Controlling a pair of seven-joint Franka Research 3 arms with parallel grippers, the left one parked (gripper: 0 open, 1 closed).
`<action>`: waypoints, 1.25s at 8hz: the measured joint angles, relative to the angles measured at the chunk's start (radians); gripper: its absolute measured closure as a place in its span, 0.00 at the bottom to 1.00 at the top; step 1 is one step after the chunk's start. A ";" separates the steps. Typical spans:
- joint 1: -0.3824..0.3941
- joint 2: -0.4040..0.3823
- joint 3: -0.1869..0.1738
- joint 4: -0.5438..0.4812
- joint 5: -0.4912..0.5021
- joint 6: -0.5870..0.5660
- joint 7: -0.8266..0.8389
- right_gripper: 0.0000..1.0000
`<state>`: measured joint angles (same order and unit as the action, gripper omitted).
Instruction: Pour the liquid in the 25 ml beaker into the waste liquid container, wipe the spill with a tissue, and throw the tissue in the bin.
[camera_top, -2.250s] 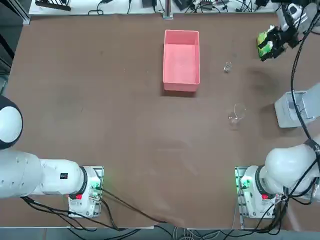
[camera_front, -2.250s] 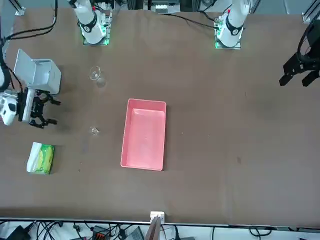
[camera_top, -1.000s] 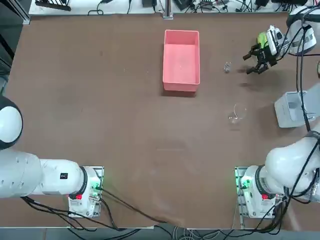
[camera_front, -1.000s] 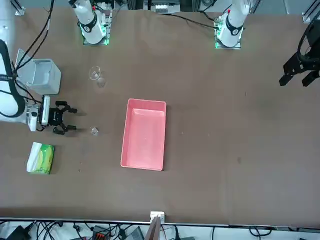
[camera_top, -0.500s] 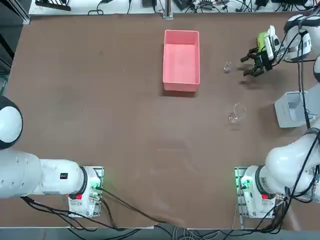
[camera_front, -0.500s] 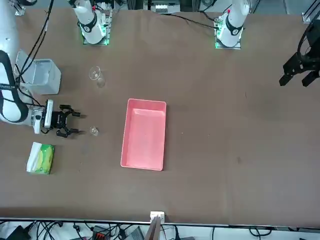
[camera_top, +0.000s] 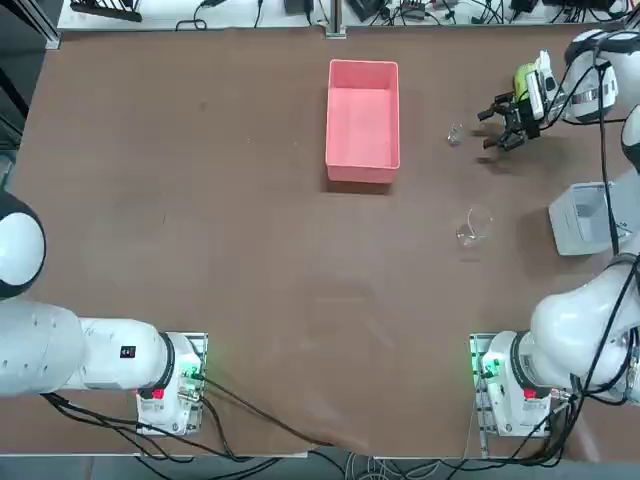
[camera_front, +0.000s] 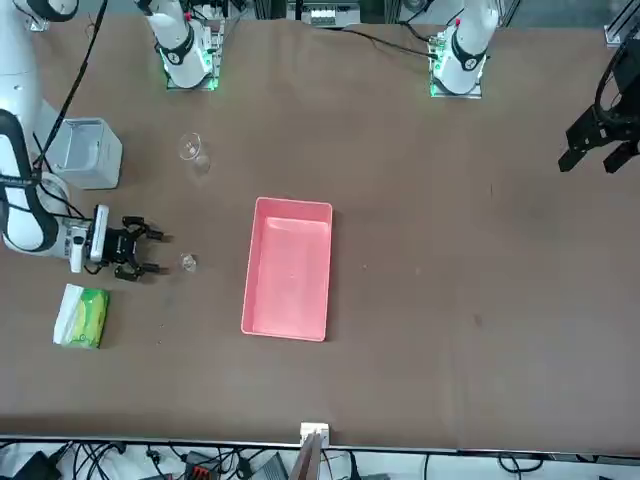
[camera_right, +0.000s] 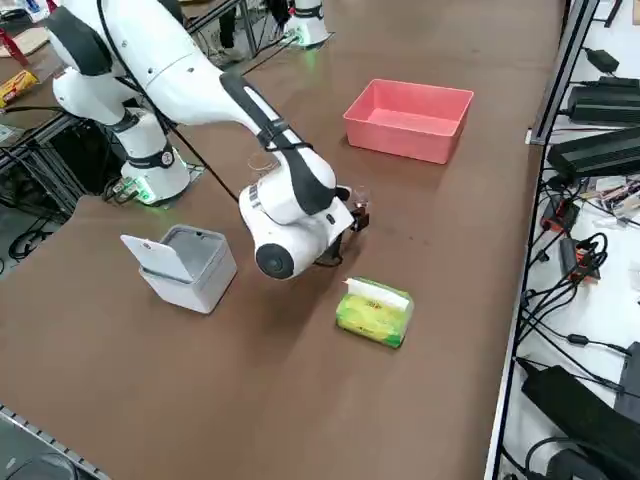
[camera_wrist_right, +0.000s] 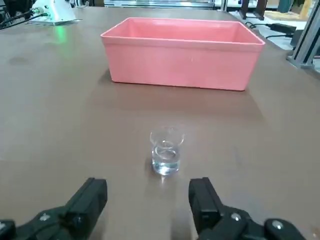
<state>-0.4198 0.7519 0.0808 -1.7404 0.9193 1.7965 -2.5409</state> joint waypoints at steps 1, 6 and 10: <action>0.002 0.015 0.002 0.008 0.002 0.000 -0.007 0.00; 0.036 0.086 0.008 0.054 0.040 0.000 -0.023 0.00; 0.054 0.094 0.008 0.061 0.054 0.000 -0.024 0.00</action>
<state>-0.3656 0.8463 0.0887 -1.6796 0.9735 1.7968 -2.5652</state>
